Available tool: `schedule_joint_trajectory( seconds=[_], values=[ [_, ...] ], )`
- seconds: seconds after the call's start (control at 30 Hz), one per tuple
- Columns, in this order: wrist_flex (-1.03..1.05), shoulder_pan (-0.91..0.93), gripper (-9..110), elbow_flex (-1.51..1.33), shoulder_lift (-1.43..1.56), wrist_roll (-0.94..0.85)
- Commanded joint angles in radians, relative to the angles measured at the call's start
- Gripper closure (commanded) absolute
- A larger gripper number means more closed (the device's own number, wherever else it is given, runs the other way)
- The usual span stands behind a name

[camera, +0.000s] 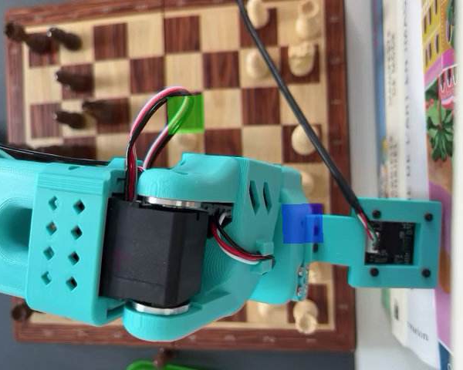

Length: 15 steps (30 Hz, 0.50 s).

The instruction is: Play chess

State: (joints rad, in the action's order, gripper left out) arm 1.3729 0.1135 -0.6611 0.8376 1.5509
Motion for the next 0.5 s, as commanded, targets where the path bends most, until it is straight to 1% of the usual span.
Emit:
schedule_joint_trajectory(
  seconds=[0.0,0.47],
  values=[
    [-0.015,0.012,92,0.049,0.011,0.011],
    [-0.011,0.012,94,0.049,0.02,0.011]
  ],
)
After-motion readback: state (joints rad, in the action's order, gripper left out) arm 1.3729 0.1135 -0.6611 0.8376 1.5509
